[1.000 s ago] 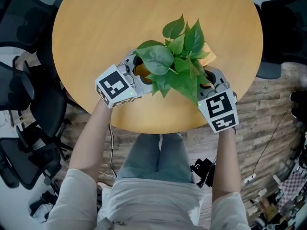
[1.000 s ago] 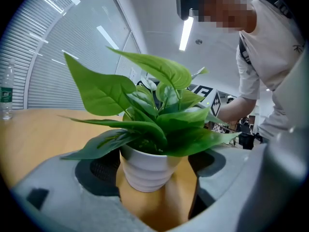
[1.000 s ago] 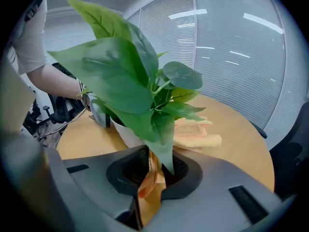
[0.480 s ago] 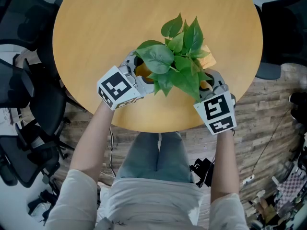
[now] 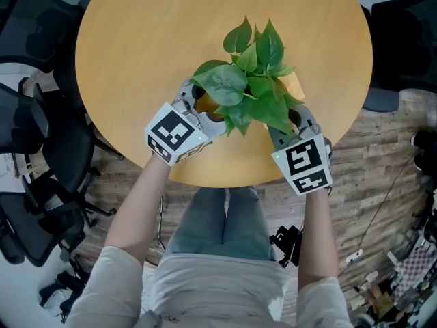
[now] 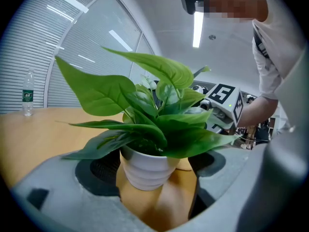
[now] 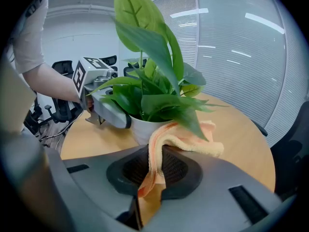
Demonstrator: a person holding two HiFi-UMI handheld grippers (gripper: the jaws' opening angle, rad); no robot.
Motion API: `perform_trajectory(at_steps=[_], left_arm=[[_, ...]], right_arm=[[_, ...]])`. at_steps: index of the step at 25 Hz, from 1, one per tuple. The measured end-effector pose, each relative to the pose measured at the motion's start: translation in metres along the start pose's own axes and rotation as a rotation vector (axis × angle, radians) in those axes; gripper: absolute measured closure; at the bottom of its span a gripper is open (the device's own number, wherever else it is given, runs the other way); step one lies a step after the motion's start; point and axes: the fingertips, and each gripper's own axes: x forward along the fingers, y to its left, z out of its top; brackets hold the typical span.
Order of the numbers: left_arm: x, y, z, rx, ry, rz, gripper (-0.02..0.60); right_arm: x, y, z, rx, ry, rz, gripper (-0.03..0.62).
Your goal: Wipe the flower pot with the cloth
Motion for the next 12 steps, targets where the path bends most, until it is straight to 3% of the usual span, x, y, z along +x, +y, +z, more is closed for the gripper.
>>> perform_trajectory(at_steps=[12], left_arm=[[0.007,0.0,0.002,-0.052,-0.006,0.156,0.133]], right_arm=[[-0.004,0.011,-0.003,-0.007,-0.001,0.02,0.545]])
